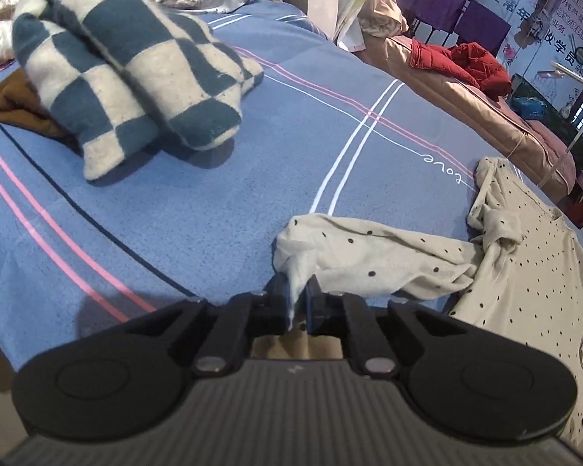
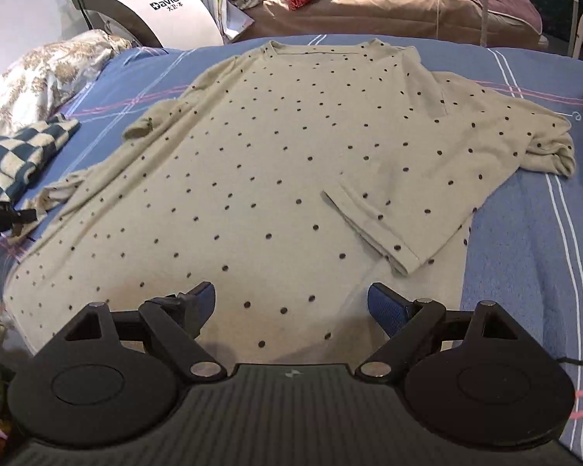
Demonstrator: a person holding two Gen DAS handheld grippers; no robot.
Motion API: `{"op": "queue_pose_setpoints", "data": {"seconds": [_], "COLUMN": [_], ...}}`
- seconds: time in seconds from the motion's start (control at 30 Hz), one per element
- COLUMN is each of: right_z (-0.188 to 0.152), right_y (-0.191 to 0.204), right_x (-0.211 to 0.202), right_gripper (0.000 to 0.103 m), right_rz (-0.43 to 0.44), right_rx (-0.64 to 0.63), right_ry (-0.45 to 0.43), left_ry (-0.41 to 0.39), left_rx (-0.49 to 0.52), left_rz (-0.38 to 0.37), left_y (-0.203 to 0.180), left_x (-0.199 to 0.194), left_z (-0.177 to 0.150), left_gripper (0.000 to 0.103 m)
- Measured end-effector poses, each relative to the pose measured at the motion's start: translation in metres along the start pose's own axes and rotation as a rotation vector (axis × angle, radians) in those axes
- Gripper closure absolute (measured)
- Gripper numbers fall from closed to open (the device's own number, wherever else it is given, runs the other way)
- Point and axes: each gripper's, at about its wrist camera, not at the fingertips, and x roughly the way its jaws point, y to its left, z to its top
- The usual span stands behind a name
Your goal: Fold small clothes
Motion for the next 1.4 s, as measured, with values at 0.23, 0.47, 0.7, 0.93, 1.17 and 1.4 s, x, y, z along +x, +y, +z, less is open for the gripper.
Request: {"op": "queue_pose_setpoints", "data": {"seconds": [0.23,0.47,0.7,0.93,1.17,1.4], "right_z": [-0.014,-0.005,-0.009,-0.007,-0.006,-0.003], "right_y": [0.017,0.010,0.011,0.008,0.006,-0.013], "right_x": [0.009,0.015,0.014,0.013,0.012,0.006], "right_gripper": [0.000,0.000,0.000,0.000,0.000,0.000], "right_rz": [-0.163,-0.118,-0.110,-0.086,-0.069,0.018], "right_rx": [-0.088,-0.071,-0.075,-0.070,-0.068,0.030], "right_ry": [-0.008,0.042,0.024,0.021,0.022,-0.002], "left_ry": [-0.182,-0.467,-0.599,-0.424,-0.105,0.110], "left_rx": [-0.113,0.164,0.163,0.470,0.712,0.625], "left_rz": [-0.080,0.000,0.057,-0.145,-0.409,-0.457], "left_y": [0.005,-0.070,-0.092,-0.197,-0.334,-0.336], "left_x": [-0.044,-0.122,-0.166,-0.127,-0.029,0.016], "left_z": [0.054,0.132,0.189,0.135,0.016,-0.072], "left_gripper": [0.097,0.097,0.097,0.097,0.085,0.009]}}
